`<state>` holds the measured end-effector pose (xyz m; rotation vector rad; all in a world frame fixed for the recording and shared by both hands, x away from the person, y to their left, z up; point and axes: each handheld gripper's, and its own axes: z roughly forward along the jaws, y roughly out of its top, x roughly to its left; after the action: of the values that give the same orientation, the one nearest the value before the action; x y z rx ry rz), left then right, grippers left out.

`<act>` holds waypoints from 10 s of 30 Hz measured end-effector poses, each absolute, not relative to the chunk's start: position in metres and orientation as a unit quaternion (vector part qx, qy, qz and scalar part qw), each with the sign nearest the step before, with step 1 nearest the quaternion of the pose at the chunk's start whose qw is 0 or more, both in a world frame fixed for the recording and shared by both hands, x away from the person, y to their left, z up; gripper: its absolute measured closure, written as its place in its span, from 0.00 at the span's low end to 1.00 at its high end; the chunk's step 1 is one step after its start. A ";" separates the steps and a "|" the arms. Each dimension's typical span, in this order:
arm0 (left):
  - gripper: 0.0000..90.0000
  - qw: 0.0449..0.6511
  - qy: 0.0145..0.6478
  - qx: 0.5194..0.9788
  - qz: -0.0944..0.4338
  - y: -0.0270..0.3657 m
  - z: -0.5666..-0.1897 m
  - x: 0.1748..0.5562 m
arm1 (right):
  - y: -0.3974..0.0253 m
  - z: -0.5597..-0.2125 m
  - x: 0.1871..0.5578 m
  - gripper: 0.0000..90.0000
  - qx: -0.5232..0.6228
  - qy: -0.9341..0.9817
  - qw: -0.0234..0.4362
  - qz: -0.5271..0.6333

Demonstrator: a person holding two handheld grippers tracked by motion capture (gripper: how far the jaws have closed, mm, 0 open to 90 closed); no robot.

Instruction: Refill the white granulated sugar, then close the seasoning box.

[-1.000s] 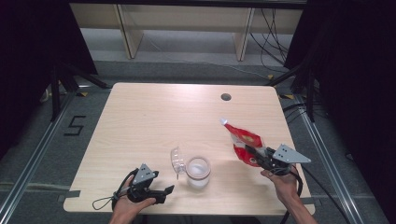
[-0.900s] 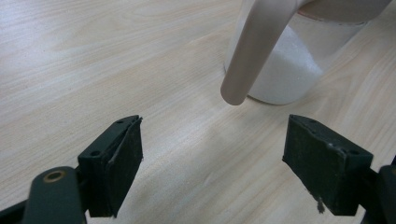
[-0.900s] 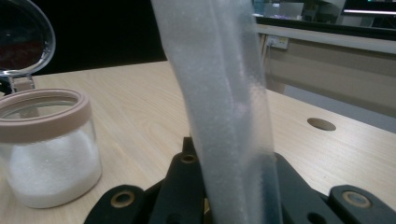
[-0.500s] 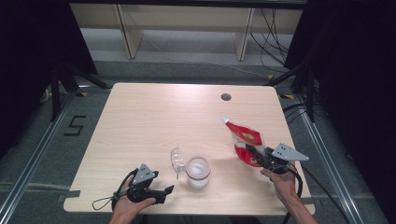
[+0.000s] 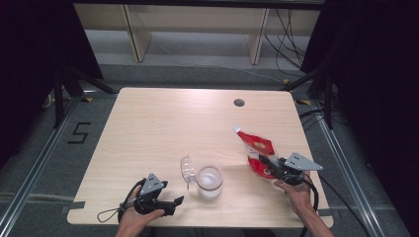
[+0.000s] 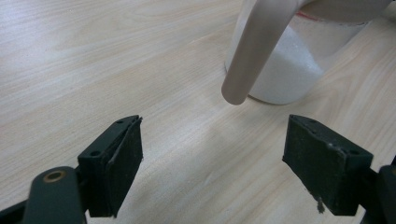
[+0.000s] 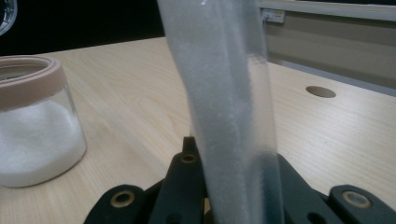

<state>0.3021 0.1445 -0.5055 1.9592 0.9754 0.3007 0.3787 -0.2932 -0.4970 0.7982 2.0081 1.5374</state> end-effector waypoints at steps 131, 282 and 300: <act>0.21 0.451 0.403 0.786 0.126 0.146 -0.504 0.303 | -0.305 -0.478 0.277 0.26 0.365 0.790 0.205 0.447; 0.58 0.546 0.358 0.745 0.139 0.125 -0.444 0.298 | -0.300 -0.482 0.272 0.28 0.359 0.800 0.191 0.440; 0.37 0.521 0.362 0.761 0.133 0.127 -0.461 0.283 | -0.301 -0.480 0.274 0.25 0.351 0.794 0.190 0.458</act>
<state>0.2834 0.1273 -0.4613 1.8245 0.8669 0.3182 0.2736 -0.3008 -0.4796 0.9868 2.2319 1.2886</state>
